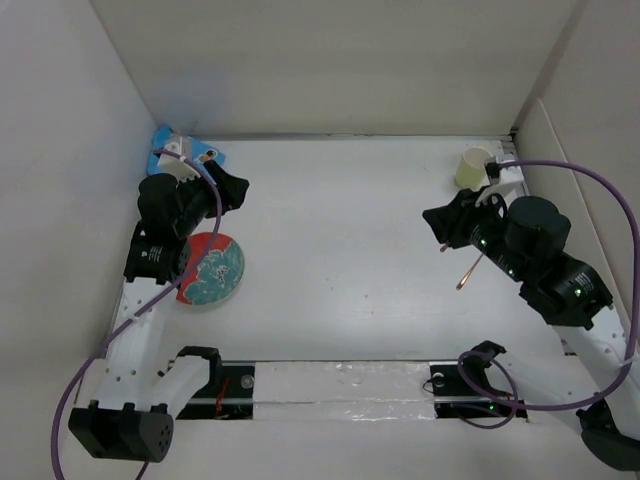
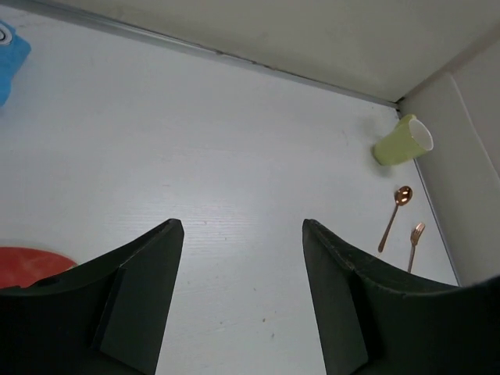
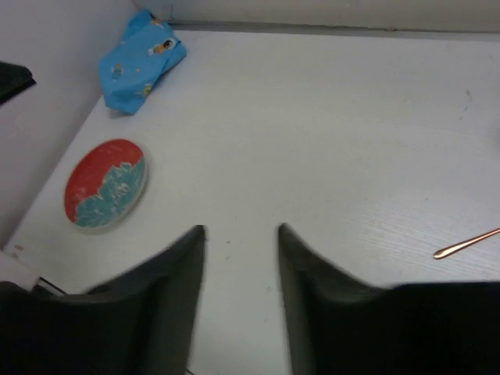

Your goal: Set the dinner table for one person

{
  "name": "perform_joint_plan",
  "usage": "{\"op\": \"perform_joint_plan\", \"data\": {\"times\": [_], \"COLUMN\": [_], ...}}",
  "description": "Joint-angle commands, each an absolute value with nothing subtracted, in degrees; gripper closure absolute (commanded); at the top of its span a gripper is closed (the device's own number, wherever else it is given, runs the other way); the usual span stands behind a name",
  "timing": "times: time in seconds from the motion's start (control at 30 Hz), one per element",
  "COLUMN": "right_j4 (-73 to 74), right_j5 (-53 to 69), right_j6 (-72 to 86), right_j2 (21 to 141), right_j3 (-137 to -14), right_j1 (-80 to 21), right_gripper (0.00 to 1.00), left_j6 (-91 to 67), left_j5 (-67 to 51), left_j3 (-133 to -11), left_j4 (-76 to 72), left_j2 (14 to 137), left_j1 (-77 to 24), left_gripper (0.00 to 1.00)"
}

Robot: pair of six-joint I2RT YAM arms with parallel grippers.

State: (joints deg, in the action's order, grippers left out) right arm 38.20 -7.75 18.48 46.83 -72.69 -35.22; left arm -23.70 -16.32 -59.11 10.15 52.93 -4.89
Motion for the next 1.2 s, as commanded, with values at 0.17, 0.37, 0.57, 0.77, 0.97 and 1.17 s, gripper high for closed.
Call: {"op": "perform_joint_plan", "data": {"times": [0.17, 0.37, 0.57, 0.77, 0.97, 1.17], "right_j4": [37.09, 36.83, 36.3, 36.47, 36.04, 35.77], "right_j5": [-2.38, -1.76, -1.67, -1.06, -0.44, 4.39], "right_j6": [18.98, 18.72, 18.11, 17.75, 17.58, 17.31], "right_j2": [49.13, 49.57, 49.22, 50.53, 50.62, 52.47], "right_j3": [-72.51, -71.19, -69.87, -69.87, -68.73, -68.38], "right_j1": [-34.8, -34.28, -34.28, -34.28, -34.28, -34.28], "right_gripper": [1.0, 1.0, 1.0, 0.93, 0.63, 0.49], "left_j6": [-23.03, -23.91, -24.6, -27.33, -30.32, -31.37], "left_j5": [-3.01, 7.54, 10.47, 6.15, 1.23, 0.44], "left_j3": [-66.6, -74.77, -81.38, -84.1, -84.11, -84.72], "left_j4": [13.7, 17.39, 20.92, 20.13, 16.27, 10.55], "left_j2": [58.96, 72.47, 86.02, 97.62, 105.37, 109.68], "left_j1": [-4.4, -0.36, 5.17, 11.68, 16.17, 16.17], "left_gripper": [0.78, 1.0, 0.51, 0.42, 0.35, 0.22]}}
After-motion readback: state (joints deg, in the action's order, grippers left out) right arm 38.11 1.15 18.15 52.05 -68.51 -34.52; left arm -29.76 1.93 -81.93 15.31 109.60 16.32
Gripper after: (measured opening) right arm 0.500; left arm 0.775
